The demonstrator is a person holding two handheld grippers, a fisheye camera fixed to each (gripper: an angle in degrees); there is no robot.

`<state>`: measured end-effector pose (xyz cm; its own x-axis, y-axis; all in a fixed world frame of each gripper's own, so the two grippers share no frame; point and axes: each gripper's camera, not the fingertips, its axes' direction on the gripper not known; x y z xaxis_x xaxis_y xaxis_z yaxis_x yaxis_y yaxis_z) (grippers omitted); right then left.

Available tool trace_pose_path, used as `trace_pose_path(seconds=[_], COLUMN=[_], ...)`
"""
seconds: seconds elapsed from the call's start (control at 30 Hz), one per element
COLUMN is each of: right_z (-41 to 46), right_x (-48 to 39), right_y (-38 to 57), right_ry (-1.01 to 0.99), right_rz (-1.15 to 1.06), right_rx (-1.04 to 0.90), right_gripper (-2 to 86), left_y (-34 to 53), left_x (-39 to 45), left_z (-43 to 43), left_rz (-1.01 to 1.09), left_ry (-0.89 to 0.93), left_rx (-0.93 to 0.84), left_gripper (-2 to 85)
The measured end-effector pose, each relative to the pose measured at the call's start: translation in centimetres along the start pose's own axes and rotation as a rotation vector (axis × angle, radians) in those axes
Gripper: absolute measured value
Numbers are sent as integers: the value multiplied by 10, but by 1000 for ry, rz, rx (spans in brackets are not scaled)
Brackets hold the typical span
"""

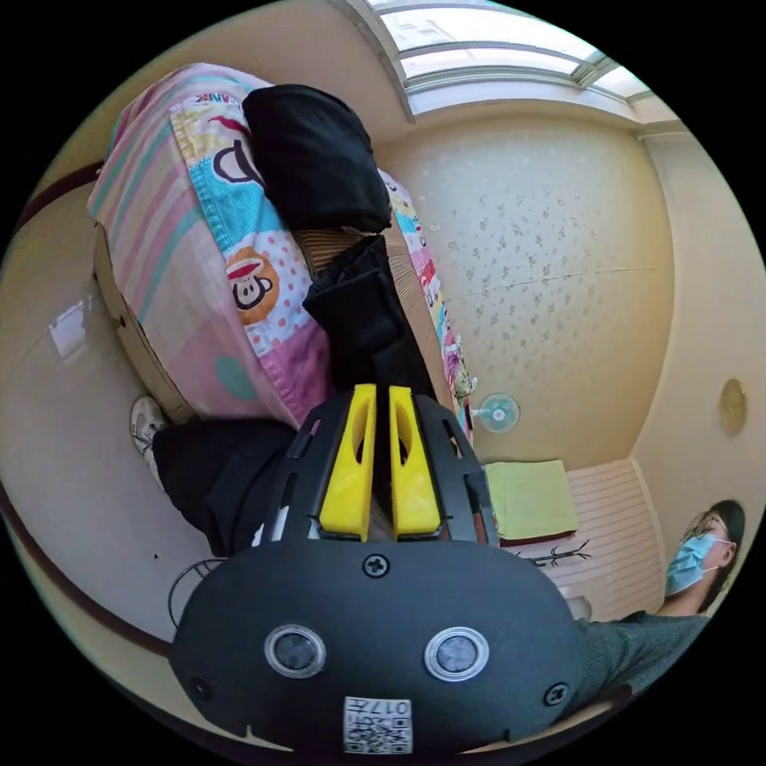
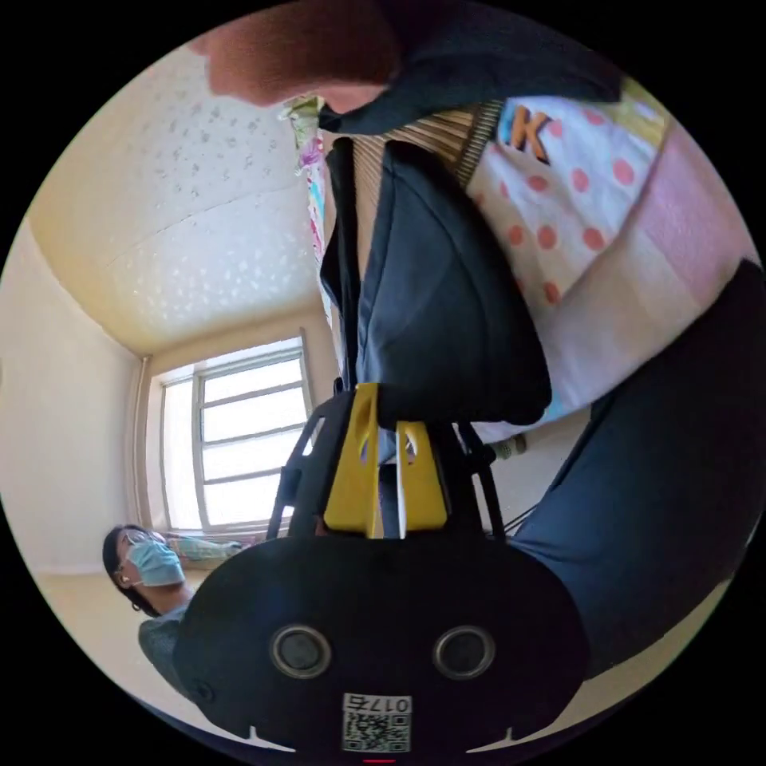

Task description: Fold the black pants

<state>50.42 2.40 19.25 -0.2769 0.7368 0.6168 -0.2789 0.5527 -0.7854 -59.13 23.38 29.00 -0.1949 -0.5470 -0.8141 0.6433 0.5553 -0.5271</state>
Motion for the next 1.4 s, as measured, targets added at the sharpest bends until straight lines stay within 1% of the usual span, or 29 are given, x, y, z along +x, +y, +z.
trace_pose_path(seconds=[0.1,0.17,0.2,0.27,0.3,0.37,0.4,0.43,0.5,0.57,0.63,0.67,0.7,0.73,0.77,0.8,0.83,0.87,0.93,1.0,1.07,1.1,1.17,1.2,1.23,1.27,1.3,1.37,1.4], right_z=[7,12,14,35,44,90,104,129,151,176,200,219,230,253,278,291,310,296,278,267,255,251,234,228,217,205,200,183,179], right_x=[-48,-97,-109,-152,-162,-200,-207,-216,-221,-213,-199,-187,-179,-159,-131,-113,-81,-74,-63,-55,-47,-45,-34,-30,-23,-17,-14,0,3], right_y=[11,7,1,-46,-62,-134,-154,-196,-240,-272,-275,-272,-270,-267,-265,-263,-250,-227,-202,-169,-105,-88,-26,-13,8,23,28,30,27], right_ry=[152,310,342,414,418,465,487,520,524,490,442,451,472,546,649,719,817,772,757,781,849,867,927,935,942,939,933,871,844], right_rz=[-212,-397,-435,-539,-560,-599,-589,-544,-486,-391,-403,-437,-452,-466,-455,-442,-476,-567,-539,-541,-588,-602,-628,-621,-600,-589,-586,-544,-524], right_rx=[34,50,49,8,-5,-62,-80,-85,16,79,64,20,-15,-106,-238,-327,-445,-341,-289,-308,-302,-296,-262,-247,-217,-171,-149,-115,-114], right_gripper=[7,6,7,11,13,22,25,36,97,165,146,107,87,54,33,28,19,14,8,5,4,3,3,3,3,3,3,4,4], left_y=[-2,-10,-15,-49,-60,-105,-116,-140,-168,-172,-159,-147,-139,-122,-103,-93,-75,-57,-31,-17,-8,-7,-1,1,4,10,13,24,25], left_x=[31,65,74,110,118,149,154,159,148,121,112,111,110,109,104,99,88,81,83,81,70,67,54,50,42,33,28,11,8], left_z=[-8,-9,-6,20,29,73,87,116,156,184,208,232,245,274,301,315,338,348,341,333,313,307,275,266,243,217,203,152,143], left_rz=[125,261,300,424,435,487,494,478,356,179,176,239,274,345,402,422,437,488,625,666,627,614,521,492,430,364,331,241,229], left_ry=[-3,-35,-47,-85,-92,-125,-140,-179,-233,-270,-261,-268,-279,-313,-349,-364,-412,-480,-544,-605,-626,-625,-599,-570,-518,-484,-467,-413,-414], left_rx=[3,12,6,-54,-62,-58,-56,-55,-26,96,98,32,-18,-128,-245,-314,-446,-477,-421,-438,-451,-446,-390,-371,-311,-208,-144,106,153], left_gripper=[18,18,19,24,25,32,34,41,57,76,76,76,76,76,75,74,66,52,21,6,-1,-1,5,10,19,45,59,98,106])
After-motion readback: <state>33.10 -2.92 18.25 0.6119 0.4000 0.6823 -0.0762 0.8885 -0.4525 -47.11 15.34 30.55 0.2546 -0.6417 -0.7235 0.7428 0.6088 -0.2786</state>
